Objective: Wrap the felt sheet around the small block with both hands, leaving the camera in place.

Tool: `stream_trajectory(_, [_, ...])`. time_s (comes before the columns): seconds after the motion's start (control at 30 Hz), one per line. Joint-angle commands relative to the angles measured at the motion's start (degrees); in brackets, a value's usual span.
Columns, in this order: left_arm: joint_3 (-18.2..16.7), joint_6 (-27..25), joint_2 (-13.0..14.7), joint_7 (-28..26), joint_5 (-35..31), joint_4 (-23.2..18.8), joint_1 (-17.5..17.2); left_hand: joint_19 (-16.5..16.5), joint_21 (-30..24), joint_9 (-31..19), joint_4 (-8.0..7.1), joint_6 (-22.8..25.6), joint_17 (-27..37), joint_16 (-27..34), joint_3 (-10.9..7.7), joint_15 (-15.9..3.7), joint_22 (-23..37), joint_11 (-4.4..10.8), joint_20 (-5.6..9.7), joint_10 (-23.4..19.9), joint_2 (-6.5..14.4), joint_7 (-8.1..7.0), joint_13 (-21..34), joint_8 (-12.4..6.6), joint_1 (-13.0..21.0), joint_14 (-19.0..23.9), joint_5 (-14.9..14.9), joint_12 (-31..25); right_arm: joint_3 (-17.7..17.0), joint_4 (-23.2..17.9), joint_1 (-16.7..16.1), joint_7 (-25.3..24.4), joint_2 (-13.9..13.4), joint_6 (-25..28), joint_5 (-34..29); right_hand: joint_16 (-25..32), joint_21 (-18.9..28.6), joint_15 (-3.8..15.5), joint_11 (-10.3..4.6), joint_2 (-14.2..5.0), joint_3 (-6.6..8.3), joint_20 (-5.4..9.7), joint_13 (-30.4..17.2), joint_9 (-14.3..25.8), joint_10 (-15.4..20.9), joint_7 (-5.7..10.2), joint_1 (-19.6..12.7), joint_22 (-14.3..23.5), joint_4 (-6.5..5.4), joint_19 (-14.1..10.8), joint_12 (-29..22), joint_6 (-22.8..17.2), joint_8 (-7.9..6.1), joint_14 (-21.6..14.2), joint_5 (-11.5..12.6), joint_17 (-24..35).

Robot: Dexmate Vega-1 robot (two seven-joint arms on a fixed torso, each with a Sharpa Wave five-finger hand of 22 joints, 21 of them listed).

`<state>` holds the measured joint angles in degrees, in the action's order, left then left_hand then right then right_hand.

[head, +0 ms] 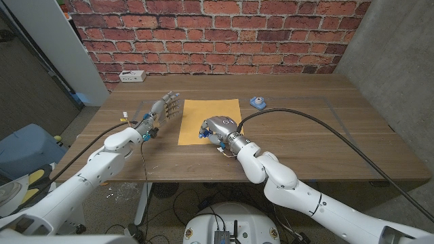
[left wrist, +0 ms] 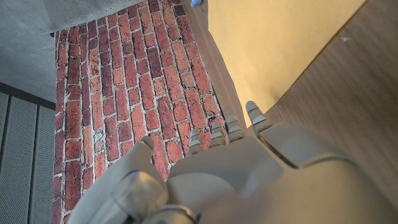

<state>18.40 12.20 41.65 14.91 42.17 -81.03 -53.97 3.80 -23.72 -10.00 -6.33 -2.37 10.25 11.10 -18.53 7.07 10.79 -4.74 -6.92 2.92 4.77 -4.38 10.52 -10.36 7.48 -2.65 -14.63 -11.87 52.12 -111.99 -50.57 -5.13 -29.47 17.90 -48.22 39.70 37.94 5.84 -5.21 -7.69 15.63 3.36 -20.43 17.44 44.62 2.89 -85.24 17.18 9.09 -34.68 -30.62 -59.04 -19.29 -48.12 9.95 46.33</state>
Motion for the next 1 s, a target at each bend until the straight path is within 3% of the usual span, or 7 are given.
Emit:
stream_trajectory(0.03, [0.59,0.19,-0.66,1.51,-0.05,1.73,1.76,0.27,0.26,-0.08,-0.07,0.23,0.14,-0.21,0.29,-0.16,0.14,-0.53,-0.31,-0.19,0.20,0.24,0.27,-0.31,-0.60,0.18,-0.42,-0.03,-0.09,5.01,4.24,-1.88,2.03,-2.33,2.62,-0.14,0.62,7.72,0.49,-0.60,0.03,5.90,-6.63,0.08,0.42,0.06,-0.14,0.28,-0.36,0.27,-2.15,-0.06,-0.06,-0.61,0.37,0.40])
stream_trajectory(0.5, [0.68,-0.38,-1.04,1.04,-0.14,2.29,2.67,0.48,0.57,-0.08,-0.06,0.08,0.11,-0.22,0.33,-0.23,0.12,-0.14,-1.52,-0.25,0.28,0.02,0.27,-0.22,-0.61,0.21,-0.61,-0.02,1.17,13.04,10.56,-3.05,4.39,-5.33,5.50,-0.78,2.18,7.72,0.64,-0.57,-0.08,5.79,-6.63,0.12,0.43,0.04,-0.21,0.46,-0.42,0.75,-2.01,-0.12,0.05,-0.90,0.35,1.21])
stream_trajectory(1.0, [1.31,-1.10,-2.16,0.81,-0.57,4.01,4.88,0.54,0.79,-0.07,-0.03,-0.02,0.09,-0.22,0.40,-0.28,0.11,0.01,-2.24,-0.17,0.27,-0.22,0.27,-0.18,-0.63,0.26,-0.74,0.04,1.96,18.63,15.91,1.07,5.51,-4.29,10.43,-1.51,3.64,7.71,0.89,-0.65,-0.08,5.54,-6.52,0.15,0.44,-0.04,-0.22,0.52,-0.52,1.25,-1.79,0.16,0.29,-1.07,0.30,1.88])
